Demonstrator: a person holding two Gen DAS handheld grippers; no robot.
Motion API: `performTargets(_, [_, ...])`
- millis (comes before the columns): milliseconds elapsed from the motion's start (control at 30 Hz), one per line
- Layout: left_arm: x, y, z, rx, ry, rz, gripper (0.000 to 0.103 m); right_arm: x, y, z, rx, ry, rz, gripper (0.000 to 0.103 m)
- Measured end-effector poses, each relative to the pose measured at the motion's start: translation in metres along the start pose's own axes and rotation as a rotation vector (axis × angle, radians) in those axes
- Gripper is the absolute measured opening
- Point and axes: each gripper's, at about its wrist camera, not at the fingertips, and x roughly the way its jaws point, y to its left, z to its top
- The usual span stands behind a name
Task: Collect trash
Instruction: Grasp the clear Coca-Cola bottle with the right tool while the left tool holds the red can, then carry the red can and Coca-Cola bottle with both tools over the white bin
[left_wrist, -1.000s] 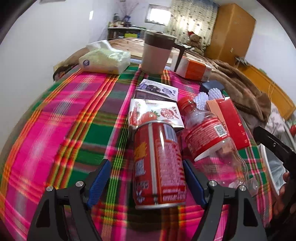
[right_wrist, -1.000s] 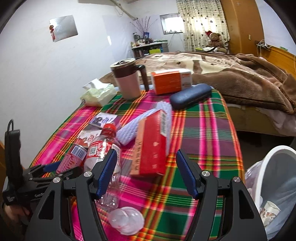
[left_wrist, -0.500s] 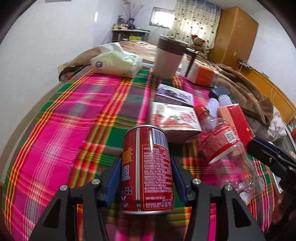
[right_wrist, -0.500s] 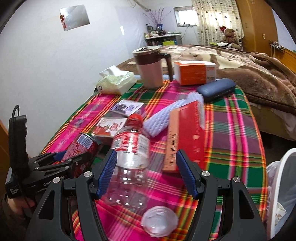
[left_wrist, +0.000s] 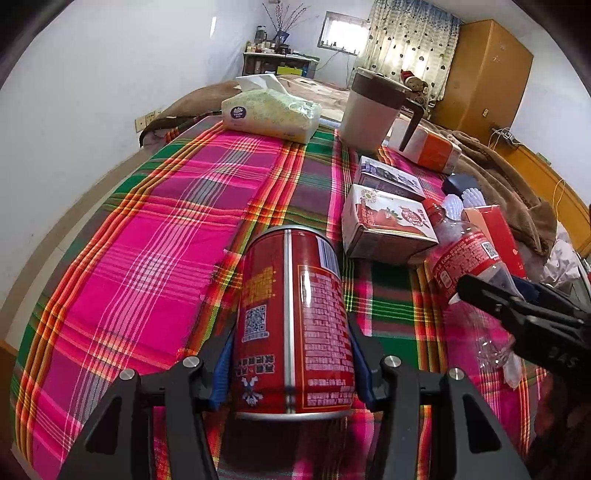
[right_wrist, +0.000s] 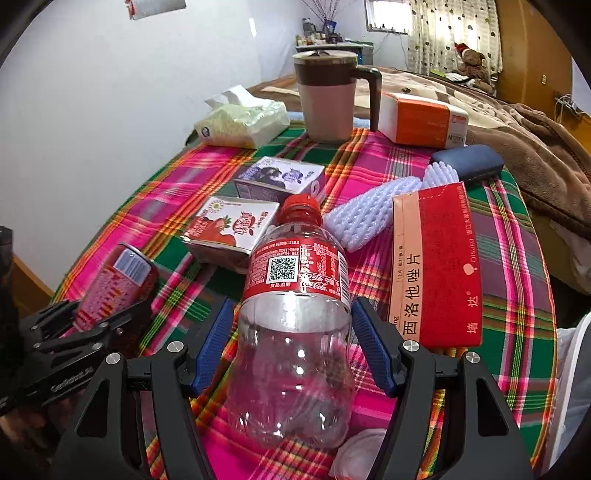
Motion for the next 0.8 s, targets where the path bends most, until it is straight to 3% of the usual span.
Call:
performTargets(300, [0.002,-0.001,0.005,0.005,0.012,-0.001,0.053,0.013,0.0,0.0,0.049,0.045,-0.01,0.068])
performTargets(800, [-0.011,-0.016,0.001,0.011,-0.007,-0.013,0.053,-0.01,-0.002,-0.007,0.092,-0.054,-0.007,0.063])
